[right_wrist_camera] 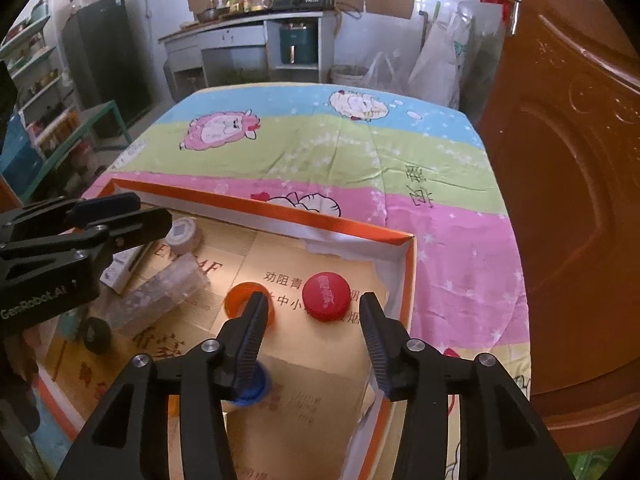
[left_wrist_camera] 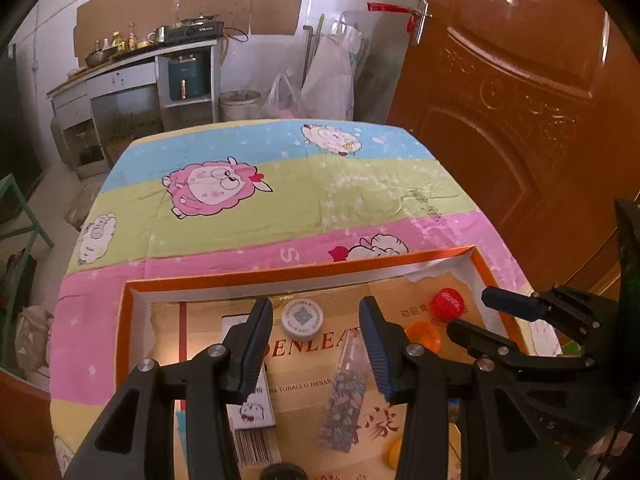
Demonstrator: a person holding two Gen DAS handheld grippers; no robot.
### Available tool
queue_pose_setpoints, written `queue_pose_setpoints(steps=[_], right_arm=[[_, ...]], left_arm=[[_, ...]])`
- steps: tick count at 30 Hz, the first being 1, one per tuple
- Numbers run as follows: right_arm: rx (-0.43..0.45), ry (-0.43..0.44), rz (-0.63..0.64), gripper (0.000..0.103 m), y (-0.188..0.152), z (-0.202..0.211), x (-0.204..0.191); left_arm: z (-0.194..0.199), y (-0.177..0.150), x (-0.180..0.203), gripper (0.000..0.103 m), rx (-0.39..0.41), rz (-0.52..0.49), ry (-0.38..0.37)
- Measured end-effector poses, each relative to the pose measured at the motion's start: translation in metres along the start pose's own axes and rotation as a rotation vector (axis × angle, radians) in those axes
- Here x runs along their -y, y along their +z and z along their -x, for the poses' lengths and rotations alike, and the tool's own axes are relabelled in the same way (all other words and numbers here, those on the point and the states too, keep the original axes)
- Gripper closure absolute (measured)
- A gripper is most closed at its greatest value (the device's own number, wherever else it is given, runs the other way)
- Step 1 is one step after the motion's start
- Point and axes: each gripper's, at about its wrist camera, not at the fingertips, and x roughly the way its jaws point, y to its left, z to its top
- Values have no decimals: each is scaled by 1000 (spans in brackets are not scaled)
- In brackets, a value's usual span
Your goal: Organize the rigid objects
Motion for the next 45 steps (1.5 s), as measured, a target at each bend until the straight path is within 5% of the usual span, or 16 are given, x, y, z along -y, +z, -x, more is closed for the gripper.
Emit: queue_pose_setpoints(steps=[15, 19, 45], right_arm=[[113, -64, -108, 43, -24, 62, -16], [135, -79, -135, 43, -37, 80, -23], [287, -170, -177, 43, -116, 188, -81]], left_arm=[[65, -26, 12, 57, 101, 14, 33], [87, -38, 16, 45, 140, 17, 30], [208, -136, 32, 45, 289, 47, 104]])
